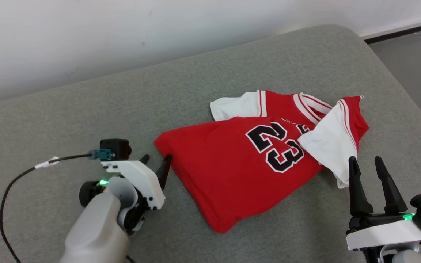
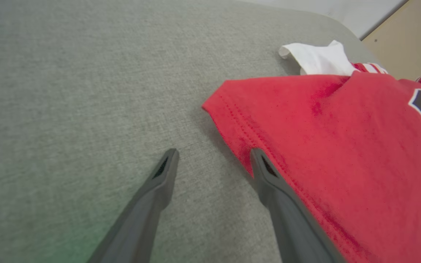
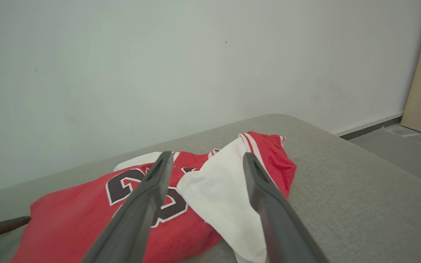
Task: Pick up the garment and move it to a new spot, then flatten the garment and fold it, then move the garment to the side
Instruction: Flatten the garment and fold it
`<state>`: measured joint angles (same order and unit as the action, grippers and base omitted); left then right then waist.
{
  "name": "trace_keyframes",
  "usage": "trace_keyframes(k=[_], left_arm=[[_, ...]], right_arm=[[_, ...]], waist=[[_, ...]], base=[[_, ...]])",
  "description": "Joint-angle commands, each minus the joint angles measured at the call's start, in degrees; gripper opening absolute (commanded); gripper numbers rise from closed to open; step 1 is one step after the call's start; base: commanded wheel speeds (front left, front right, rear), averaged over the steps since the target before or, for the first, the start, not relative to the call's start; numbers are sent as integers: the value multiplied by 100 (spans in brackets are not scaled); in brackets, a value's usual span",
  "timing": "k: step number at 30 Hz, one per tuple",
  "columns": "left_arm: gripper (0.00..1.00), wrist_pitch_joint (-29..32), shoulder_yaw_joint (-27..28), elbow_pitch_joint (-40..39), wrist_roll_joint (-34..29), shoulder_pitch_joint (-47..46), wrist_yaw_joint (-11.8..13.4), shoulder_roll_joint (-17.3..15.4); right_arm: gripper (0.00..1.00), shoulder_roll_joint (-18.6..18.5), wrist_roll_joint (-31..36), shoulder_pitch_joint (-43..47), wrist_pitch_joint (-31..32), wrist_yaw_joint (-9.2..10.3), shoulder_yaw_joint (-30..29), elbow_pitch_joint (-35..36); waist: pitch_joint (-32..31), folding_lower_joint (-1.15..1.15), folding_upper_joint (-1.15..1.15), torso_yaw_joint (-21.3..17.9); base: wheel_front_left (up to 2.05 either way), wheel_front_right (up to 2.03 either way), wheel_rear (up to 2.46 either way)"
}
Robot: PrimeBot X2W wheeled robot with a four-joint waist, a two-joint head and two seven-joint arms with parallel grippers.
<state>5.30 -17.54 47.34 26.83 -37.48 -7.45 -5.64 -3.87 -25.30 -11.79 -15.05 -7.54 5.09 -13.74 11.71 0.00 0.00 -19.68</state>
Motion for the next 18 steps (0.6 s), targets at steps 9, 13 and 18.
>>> trace_keyframes(k=[9,13,18], left_arm=[[88,490,-392,365,745,-328,2,137],[0,293,-596,322,885,-439,2,39],[0,100,-799,259,1091,-502,2,-53]], right_arm=[[100,68,-5,62,-16,10,-61,37],[100,86,20,36,-16,10,-89,23],[100,85,35,79,-17,10,-154,10]], waist=[[209,0,0,-370],[164,0,0,-271],[-13,0,0,-75]], base=[[0,0,0],[0,0,0],[0,0,0]])
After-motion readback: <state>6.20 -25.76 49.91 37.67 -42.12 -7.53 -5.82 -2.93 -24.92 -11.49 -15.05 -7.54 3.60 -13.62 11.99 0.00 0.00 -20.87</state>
